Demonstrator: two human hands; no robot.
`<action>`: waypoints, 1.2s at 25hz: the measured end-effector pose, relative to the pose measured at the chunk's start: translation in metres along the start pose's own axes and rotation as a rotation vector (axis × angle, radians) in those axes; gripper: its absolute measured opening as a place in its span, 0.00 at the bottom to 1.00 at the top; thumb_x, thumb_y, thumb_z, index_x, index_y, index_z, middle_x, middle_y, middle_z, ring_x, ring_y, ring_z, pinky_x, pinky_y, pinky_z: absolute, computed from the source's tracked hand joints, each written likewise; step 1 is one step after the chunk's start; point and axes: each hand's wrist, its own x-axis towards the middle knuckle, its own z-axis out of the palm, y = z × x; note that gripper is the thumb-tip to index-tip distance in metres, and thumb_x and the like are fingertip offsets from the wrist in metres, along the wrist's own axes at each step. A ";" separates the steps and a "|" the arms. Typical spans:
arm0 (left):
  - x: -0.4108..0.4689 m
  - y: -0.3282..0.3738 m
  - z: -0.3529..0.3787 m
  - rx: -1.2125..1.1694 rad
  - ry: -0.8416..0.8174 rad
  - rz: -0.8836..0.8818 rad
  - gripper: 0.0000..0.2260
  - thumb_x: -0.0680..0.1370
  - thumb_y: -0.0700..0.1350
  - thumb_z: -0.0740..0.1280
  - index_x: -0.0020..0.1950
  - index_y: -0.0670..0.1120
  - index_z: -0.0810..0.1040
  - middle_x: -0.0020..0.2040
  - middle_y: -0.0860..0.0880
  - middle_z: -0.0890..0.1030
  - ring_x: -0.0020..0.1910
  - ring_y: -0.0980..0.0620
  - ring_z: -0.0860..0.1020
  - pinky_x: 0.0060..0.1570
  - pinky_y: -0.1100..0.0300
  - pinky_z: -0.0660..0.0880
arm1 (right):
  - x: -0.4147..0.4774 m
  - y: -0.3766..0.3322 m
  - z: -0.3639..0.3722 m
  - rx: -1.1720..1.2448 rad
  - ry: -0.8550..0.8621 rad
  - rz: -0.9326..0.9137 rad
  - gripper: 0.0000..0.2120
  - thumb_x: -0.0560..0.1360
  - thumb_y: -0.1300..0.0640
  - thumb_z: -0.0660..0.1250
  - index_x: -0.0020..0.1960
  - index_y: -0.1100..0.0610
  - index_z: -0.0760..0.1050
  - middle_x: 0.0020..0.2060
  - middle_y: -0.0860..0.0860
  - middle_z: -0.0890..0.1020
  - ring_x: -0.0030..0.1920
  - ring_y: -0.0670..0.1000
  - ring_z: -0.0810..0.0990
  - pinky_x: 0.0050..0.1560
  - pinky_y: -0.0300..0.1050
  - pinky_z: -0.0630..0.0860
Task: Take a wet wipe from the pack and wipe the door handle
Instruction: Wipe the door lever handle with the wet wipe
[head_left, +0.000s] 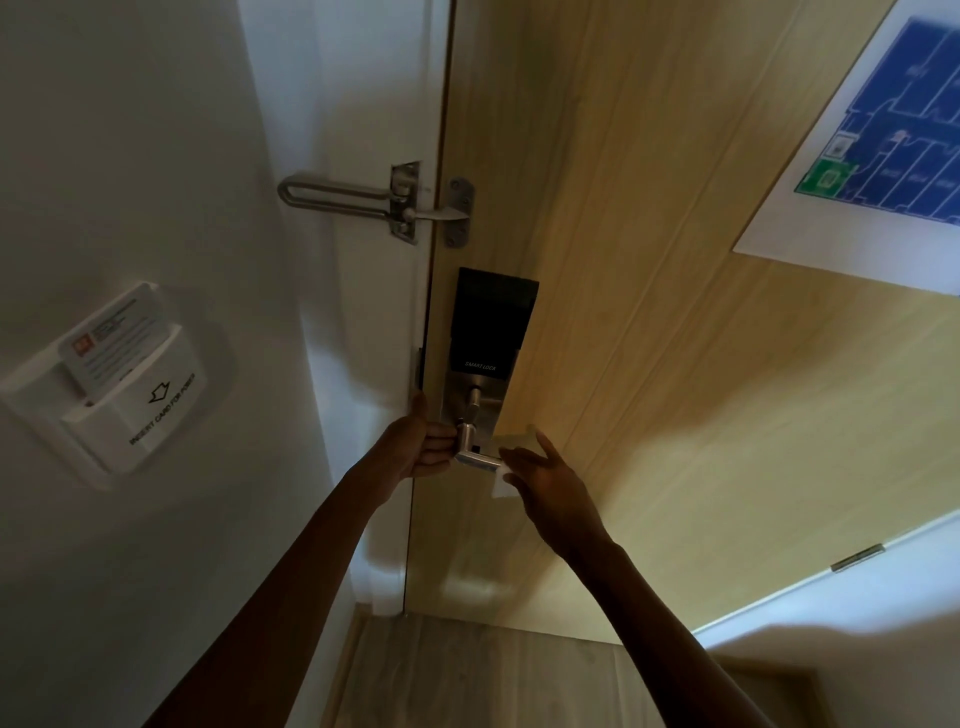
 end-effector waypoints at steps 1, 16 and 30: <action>0.000 0.000 0.000 0.005 -0.002 0.001 0.34 0.81 0.62 0.46 0.62 0.37 0.77 0.62 0.38 0.80 0.47 0.49 0.82 0.50 0.57 0.78 | 0.002 -0.001 0.000 0.003 -0.001 -0.011 0.15 0.70 0.65 0.73 0.57 0.62 0.78 0.55 0.57 0.83 0.62 0.60 0.77 0.63 0.53 0.71; 0.003 0.000 -0.001 0.040 0.005 0.005 0.34 0.80 0.63 0.45 0.60 0.39 0.79 0.60 0.40 0.81 0.48 0.49 0.82 0.53 0.56 0.78 | -0.020 -0.050 0.024 -0.216 -0.028 0.227 0.27 0.80 0.52 0.53 0.73 0.67 0.59 0.72 0.66 0.63 0.74 0.63 0.59 0.75 0.56 0.45; 0.004 0.001 -0.003 0.023 -0.005 -0.023 0.33 0.80 0.63 0.44 0.53 0.41 0.81 0.59 0.40 0.82 0.45 0.52 0.82 0.49 0.58 0.78 | -0.008 -0.068 0.034 -0.198 -0.074 0.162 0.34 0.78 0.48 0.60 0.75 0.67 0.53 0.74 0.66 0.58 0.75 0.63 0.55 0.74 0.58 0.55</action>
